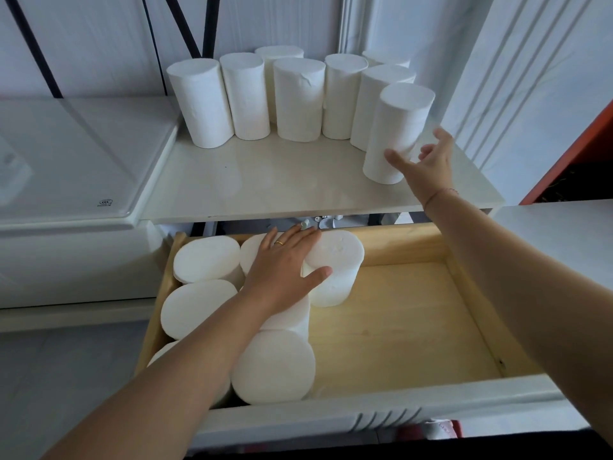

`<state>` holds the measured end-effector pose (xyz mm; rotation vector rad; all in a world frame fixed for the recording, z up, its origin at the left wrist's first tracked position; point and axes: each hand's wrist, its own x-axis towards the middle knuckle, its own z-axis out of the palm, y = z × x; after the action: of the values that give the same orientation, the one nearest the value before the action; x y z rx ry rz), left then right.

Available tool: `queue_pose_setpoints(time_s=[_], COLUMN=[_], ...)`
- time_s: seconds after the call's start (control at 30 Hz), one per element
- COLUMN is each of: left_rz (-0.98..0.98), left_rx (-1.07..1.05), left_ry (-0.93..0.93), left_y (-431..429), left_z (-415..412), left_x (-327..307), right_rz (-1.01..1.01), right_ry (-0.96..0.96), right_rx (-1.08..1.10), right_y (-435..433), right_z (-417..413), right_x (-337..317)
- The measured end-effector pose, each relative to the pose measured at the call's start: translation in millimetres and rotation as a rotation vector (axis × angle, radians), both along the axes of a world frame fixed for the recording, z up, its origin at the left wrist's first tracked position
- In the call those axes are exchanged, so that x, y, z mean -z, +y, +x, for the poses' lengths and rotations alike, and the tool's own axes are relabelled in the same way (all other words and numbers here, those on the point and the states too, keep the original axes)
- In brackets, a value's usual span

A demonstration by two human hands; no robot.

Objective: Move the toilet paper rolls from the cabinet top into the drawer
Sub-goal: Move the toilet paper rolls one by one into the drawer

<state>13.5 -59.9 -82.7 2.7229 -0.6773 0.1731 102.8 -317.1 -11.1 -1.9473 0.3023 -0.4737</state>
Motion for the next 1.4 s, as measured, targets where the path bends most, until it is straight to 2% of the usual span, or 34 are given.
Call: queue_pose_setpoints(time_s=[0.2,0.43,0.9,1.1,1.4], left_rz=[-0.015,-0.030,0.040,0.033,0.060], left_rx=[-0.004,0.009,-0.002,0.007,0.009], left_ry=[0.004,0.007,0.031,0.018,0.031], left_y=[-0.9,0.1,-1.6,-2.1,-0.8], left_z=[-1.9,-3.0,-1.6,-4.2,-3.8], left_x=[-1.1,-1.8,-4.7,-8.3,-7.7], right_rz=[0.103,0.099,0.223,0.190,-0.017], right_ry=[-0.047,-0.052,0.095,0.287,0.360], right_rx=[-0.139,-0.196,-0.624,-0.680,-0.647], right_y=[7.2,11.9,-6.5,-14.7,-15.2], right_z=[21.1,18.3,-119.7,-131.0,-114.5], right_x=[-18.4,-29.5,-21.0,30.3,71.2])
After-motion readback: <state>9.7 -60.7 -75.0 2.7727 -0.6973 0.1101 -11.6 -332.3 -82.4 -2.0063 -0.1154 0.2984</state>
